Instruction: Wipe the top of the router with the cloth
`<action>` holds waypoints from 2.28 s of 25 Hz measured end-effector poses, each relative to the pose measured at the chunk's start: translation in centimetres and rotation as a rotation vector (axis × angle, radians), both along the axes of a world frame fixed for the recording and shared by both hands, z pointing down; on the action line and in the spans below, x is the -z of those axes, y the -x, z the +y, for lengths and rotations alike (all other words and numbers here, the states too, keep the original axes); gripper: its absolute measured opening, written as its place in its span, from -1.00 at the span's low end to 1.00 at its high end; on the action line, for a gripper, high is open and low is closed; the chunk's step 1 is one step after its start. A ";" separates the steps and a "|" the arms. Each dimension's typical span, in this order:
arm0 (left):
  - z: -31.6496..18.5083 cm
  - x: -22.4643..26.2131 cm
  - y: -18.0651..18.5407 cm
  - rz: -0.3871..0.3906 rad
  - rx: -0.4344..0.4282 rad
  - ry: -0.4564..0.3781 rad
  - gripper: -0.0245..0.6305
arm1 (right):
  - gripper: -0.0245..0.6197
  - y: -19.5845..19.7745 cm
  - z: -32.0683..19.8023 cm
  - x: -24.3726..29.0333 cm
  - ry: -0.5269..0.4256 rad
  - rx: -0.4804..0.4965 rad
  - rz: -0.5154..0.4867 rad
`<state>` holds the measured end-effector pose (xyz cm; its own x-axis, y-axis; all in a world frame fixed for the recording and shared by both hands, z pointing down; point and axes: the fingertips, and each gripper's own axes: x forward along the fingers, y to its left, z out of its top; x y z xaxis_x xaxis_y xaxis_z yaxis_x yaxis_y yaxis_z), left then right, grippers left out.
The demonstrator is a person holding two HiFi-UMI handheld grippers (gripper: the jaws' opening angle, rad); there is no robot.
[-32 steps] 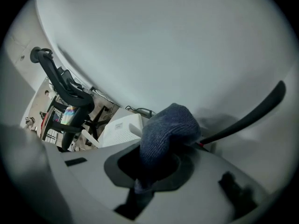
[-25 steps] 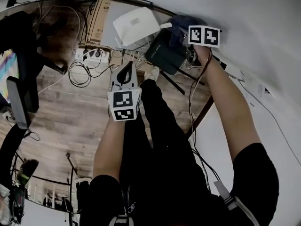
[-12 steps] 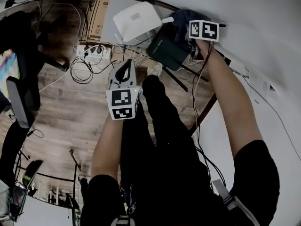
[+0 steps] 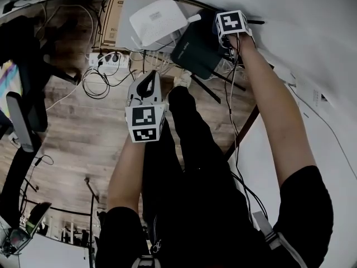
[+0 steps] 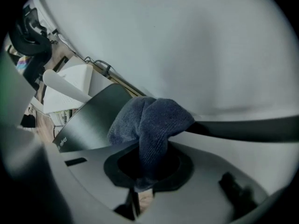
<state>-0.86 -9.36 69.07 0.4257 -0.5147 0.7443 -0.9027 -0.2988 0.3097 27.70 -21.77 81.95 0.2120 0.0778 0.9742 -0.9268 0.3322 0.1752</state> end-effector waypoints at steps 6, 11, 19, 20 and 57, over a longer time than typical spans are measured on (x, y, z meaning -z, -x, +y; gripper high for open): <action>-0.1 0.2 -0.1 0.007 -0.009 -0.003 -0.89 | -0.78 -0.6 1.4 0.3 0.105 -0.157 0.032; -0.2 0.3 0.5 0.010 -0.013 -0.009 -0.89 | -0.78 -0.3 3.6 0.3 0.200 -0.148 0.036; 0.3 0.3 0.6 0.033 -0.006 -0.005 -0.89 | -0.78 0.9 7.0 0.5 0.322 -0.052 0.018; 0.4 0.3 0.6 0.034 -0.008 -0.003 -0.89 | -0.78 1.1 7.4 0.5 0.331 -0.029 0.015; 1.0 -0.7 2.0 0.038 -0.031 0.011 -0.89 | -0.78 9.9 19.0 1.5 0.617 1.017 -0.255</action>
<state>-2.91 -8.41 69.76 0.4691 -0.4924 0.7332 -0.8807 -0.3226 0.3468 17.76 -2.76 80.42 0.2539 0.4528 0.8547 -0.1798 0.8904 -0.4182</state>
